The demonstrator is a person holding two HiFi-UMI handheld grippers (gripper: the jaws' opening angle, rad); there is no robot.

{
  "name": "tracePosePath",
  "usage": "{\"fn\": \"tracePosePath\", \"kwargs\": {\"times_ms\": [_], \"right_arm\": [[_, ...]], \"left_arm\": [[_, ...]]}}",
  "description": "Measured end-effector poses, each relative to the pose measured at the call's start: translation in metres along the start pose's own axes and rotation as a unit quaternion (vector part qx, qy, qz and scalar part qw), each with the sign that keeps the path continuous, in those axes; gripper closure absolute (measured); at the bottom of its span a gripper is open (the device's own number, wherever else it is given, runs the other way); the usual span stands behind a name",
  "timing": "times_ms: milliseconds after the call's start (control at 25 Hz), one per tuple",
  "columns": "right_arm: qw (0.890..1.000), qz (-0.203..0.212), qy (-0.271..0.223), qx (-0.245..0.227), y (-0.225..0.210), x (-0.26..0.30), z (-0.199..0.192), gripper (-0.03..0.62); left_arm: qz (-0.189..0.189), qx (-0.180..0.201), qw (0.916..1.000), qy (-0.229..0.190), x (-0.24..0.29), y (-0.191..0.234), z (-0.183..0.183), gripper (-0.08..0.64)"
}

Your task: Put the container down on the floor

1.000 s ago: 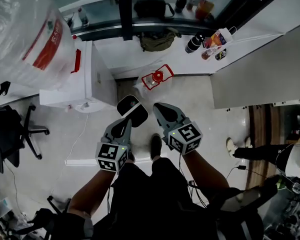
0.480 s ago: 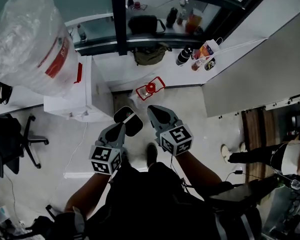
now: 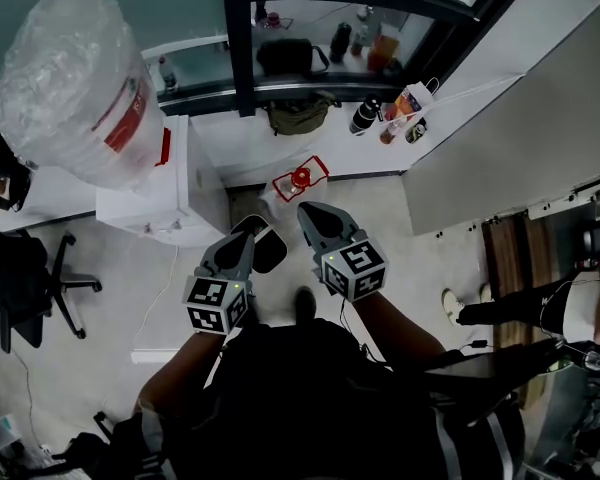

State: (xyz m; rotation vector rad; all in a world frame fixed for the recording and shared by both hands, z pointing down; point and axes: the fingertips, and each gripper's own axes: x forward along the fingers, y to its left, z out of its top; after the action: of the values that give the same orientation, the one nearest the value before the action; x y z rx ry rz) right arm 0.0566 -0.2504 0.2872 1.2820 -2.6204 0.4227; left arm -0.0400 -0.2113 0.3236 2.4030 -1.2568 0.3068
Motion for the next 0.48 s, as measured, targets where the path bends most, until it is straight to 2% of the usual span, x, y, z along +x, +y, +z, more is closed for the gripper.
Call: {"fn": "tracePosePath", "kwargs": {"times_ms": [320,480], "right_arm": [[1.0,0.008,-0.003,-0.021,0.003,-0.005,0.003,0.584],[1.0,0.003,-0.01,-0.011,0.006,-0.01,0.015,0.584]], "left_arm": [[0.02,0.027,0.9992,-0.021,-0.009,0.001,0.022,0.549],[0.032,0.022,0.9989,-0.026,-0.012,0.002,0.026,0.549]]}}
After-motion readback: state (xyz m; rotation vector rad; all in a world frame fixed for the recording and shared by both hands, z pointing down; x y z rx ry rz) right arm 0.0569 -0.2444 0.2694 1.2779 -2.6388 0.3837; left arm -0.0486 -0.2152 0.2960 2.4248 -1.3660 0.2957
